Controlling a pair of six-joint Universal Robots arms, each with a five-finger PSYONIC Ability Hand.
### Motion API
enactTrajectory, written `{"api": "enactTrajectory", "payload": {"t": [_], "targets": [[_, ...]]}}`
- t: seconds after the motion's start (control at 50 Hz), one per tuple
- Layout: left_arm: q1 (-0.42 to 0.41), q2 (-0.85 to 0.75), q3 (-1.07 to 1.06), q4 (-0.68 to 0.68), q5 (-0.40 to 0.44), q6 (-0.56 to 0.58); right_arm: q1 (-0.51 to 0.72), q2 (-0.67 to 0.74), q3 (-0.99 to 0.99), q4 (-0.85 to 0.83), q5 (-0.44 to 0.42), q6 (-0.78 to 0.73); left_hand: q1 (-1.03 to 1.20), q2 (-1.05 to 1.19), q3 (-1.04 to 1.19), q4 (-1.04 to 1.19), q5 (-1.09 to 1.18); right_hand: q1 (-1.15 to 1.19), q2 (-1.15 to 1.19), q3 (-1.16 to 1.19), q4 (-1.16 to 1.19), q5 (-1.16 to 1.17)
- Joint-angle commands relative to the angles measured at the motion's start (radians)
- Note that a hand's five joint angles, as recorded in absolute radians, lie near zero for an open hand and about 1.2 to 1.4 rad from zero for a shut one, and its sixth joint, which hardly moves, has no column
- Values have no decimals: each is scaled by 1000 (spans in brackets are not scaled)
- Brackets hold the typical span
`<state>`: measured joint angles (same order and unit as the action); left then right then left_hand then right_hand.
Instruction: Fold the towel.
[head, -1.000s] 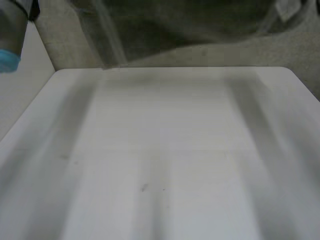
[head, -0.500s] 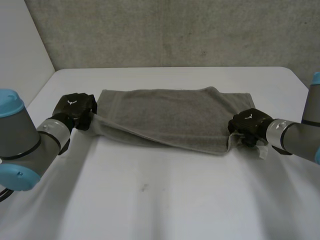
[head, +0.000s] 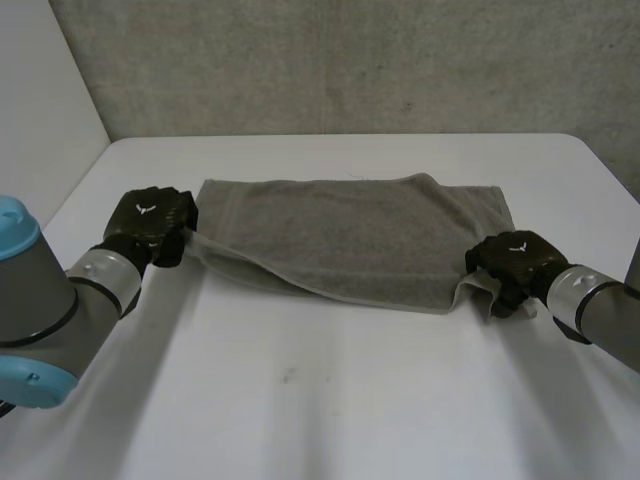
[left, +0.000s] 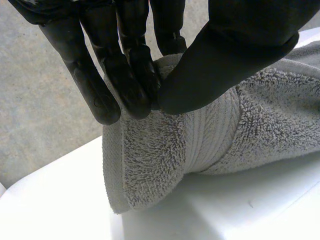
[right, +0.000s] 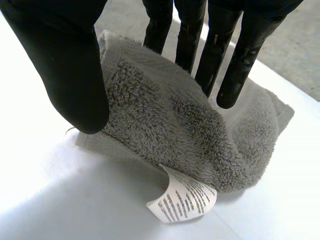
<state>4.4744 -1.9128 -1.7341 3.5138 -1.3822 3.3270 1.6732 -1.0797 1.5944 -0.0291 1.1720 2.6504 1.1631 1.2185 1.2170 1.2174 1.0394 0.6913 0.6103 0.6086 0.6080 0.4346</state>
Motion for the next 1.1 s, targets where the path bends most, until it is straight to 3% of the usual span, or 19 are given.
{"api": "enactTrajectory", "payload": {"t": [0.02, 0.16, 0.24, 0.32, 0.54, 0.7, 0.92, 1.1], "targets": [[2, 1, -4, 1, 0, 0, 3, -52, 76, -84, 8, 143, 233, 178, 179, 179, 182, -40, 41, 43, 44, 43], [2, 1, -4, 1, 0, 0, 13, -54, 122, -158, 14, 174, 233, 178, 179, 179, 182, -169, -88, -86, -86, -87], [2, 1, -4, 1, 0, 0, 58, -52, 136, -215, 63, 180, 233, 178, 179, 179, 182, -333, -252, -250, -250, -251], [2, 1, -4, 1, 0, 0, 95, -34, 122, -250, 133, 169, 233, 178, 179, 179, 182, -339, -258, -256, -256, -257], [3, 1, -10, 1, 0, -1, 112, 30, 96, -318, 199, 94, 233, 178, 179, 179, 182, -286, -205, -204, -203, -204], [13, 1, -18, 4, 0, -1, 100, -3, 114, -341, 271, 14, 233, 178, 179, 179, 182, -87, -6, -4, -3, -4], [16, 1, -19, 2, -1, 0, 63, -100, 176, -333, 250, 11, 233, 178, 179, 179, 182, 298, 379, 381, 381, 380], [13, 5, -35, 2, -1, 0, 14, -155, 203, -299, 161, 8, 233, 178, 179, 179, 182, 704, 785, 787, 787, 786]]}}
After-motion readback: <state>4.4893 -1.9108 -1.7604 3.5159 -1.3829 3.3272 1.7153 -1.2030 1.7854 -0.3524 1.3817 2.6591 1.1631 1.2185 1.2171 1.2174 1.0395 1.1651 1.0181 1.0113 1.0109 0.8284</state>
